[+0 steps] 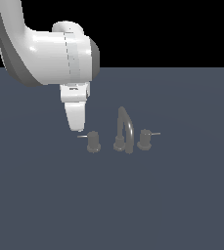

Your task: Turn on the faucet by rotating a designated handle.

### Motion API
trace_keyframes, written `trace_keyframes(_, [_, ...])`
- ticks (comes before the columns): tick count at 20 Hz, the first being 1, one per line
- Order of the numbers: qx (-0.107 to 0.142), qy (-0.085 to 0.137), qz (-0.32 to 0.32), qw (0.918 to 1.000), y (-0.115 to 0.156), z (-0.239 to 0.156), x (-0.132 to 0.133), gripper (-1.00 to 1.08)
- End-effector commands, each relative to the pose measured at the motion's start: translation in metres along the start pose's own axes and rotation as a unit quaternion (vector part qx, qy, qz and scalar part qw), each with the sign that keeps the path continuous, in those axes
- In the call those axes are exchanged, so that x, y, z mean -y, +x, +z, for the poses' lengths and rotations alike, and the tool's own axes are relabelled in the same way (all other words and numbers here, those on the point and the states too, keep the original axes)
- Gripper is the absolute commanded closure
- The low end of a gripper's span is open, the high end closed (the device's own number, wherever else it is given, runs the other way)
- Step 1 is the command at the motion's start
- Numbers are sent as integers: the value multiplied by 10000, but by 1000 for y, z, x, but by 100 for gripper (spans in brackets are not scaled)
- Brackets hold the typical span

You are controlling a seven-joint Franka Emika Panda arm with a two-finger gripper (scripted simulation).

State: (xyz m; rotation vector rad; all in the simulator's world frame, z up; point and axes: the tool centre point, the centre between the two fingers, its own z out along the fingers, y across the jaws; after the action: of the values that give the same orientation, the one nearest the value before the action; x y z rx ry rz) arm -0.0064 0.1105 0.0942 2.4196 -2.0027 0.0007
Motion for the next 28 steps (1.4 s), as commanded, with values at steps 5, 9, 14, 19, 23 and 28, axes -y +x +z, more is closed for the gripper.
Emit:
trace_keyframes(5, [-8, 0, 428, 9991, 11, 23, 16, 108])
trace_keyframes(9, [-3, 0, 555, 9985, 15, 29, 20, 108])
trace_keyframes(14, [1, 0, 583, 9983, 15, 31, 21, 108])
trace_keyframes(19, [0, -1, 580, 9983, 9, 31, 12, 108])
trace_keyframes(23, [0, -1, 580, 9983, 0, 31, 0, 108])
trace_keyframes(28, [4, 34, 609, 9981, 1, 30, -3, 108])
